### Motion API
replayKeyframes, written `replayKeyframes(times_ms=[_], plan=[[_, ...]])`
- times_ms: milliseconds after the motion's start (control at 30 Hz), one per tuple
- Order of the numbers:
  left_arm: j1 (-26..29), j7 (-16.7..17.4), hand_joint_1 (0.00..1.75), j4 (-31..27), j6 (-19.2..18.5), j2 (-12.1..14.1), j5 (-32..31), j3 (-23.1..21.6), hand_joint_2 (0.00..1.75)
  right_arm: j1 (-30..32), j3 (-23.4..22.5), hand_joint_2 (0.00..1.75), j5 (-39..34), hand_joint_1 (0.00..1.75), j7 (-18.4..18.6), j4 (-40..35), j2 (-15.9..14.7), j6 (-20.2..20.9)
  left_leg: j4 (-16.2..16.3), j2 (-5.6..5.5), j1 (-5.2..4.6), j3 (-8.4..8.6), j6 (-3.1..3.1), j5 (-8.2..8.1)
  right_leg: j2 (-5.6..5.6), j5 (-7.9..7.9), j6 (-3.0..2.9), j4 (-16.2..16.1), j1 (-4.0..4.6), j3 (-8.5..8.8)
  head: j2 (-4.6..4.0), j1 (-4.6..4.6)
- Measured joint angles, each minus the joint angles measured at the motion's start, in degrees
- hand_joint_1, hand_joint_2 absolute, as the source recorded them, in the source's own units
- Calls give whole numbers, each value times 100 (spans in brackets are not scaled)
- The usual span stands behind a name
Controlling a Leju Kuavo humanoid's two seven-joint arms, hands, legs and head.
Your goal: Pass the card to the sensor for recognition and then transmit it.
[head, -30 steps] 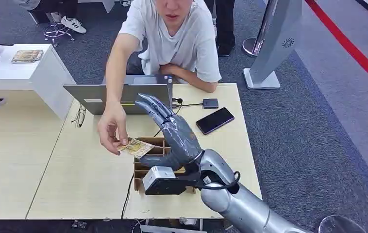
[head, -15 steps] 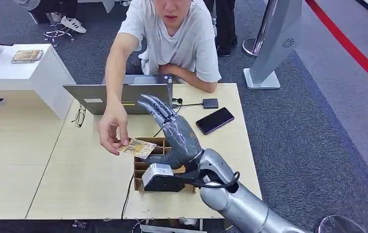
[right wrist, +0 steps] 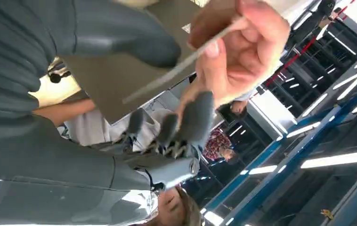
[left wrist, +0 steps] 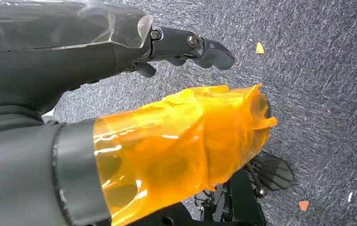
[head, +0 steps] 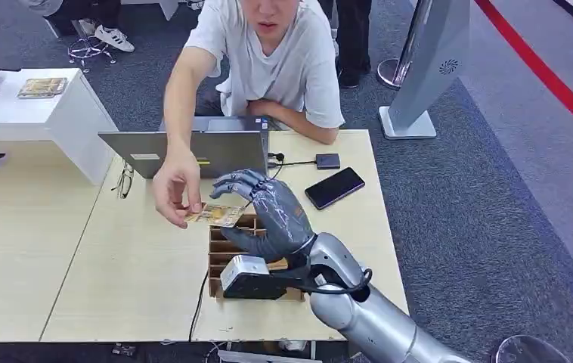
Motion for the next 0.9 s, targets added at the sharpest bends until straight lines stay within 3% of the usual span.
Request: replayKeyframes(times_ms=[133, 600, 700, 900], plan=[[-1, 0, 0, 0, 0, 0, 0, 0, 0, 2, -4, 175, 0, 169, -2, 0, 11, -26, 0, 0, 0, 0, 0, 0, 0, 0, 0, 0, 0, 0, 0, 2], [-4, -2, 0, 0, -7, 0, 0, 0, 0, 36, -92, 175, -15, 175, -22, -9, 15, -57, 0, 0, 0, 0, 0, 0, 0, 0, 0, 0, 0, 0, 0, 0], [-1, -164, 0, 0, -42, -11, 2, 59, 0, 143, -164, 175, 4, 175, 13, -46, 13, -125, 0, -2, 0, 0, 0, 0, -2, 0, 0, 0, 0, 0, 0, 2], [7, -258, 0, 0, -39, -48, 2, 168, 0, 249, -232, 175, -185, 175, 20, -168, -20, 227, 0, 1, 0, 0, 0, -1, 3, 0, 0, -1, 0, -2, 0, 2]])
